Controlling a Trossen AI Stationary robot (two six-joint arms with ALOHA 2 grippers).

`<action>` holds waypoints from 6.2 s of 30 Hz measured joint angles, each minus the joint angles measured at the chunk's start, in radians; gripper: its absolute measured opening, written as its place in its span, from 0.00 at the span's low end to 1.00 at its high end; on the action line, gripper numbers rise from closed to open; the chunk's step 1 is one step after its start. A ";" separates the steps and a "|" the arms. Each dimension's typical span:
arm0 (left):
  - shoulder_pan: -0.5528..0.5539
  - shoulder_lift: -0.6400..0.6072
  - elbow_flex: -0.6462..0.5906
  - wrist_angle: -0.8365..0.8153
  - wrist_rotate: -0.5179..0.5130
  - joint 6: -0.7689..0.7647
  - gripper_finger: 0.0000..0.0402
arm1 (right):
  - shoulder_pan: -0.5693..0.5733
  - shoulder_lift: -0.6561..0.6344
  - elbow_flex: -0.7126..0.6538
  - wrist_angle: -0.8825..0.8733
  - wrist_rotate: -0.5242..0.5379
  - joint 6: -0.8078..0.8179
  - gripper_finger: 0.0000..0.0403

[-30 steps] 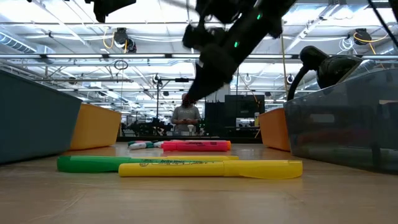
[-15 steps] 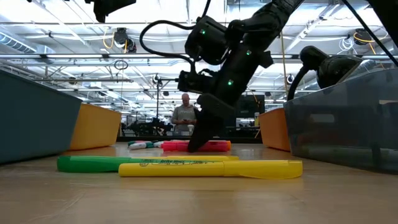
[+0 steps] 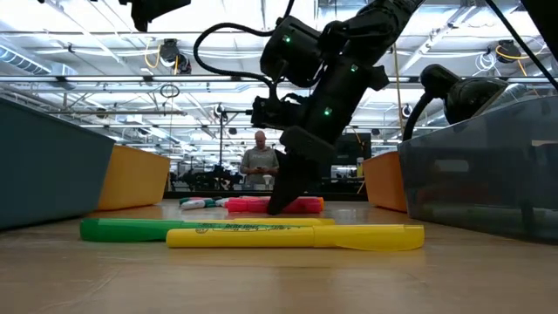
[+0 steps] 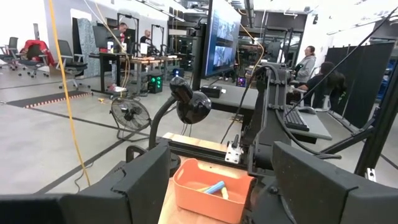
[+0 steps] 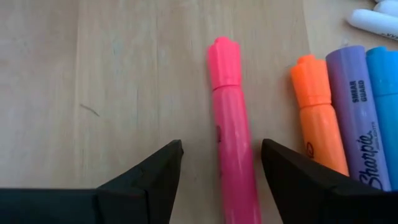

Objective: Pick & Place Markers
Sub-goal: Put the pink highlighter into the orange bin

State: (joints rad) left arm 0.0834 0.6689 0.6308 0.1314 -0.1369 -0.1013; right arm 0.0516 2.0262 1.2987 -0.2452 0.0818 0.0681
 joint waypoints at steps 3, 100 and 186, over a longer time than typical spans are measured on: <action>0.000 0.000 0.000 0.000 0.000 0.000 0.70 | 0.002 0.000 0.000 0.002 0.001 0.000 0.53; 0.000 0.000 0.000 0.000 0.000 0.000 0.70 | 0.003 0.003 -0.003 -0.009 -0.005 -0.005 0.16; 0.000 0.000 0.000 0.000 0.000 0.000 0.70 | 0.139 -0.623 -0.294 -0.075 0.272 0.160 0.17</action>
State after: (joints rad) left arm 0.0835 0.6689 0.6308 0.1315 -0.1371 -0.1013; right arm 0.1902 1.4037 1.0048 -0.3206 0.3536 0.2278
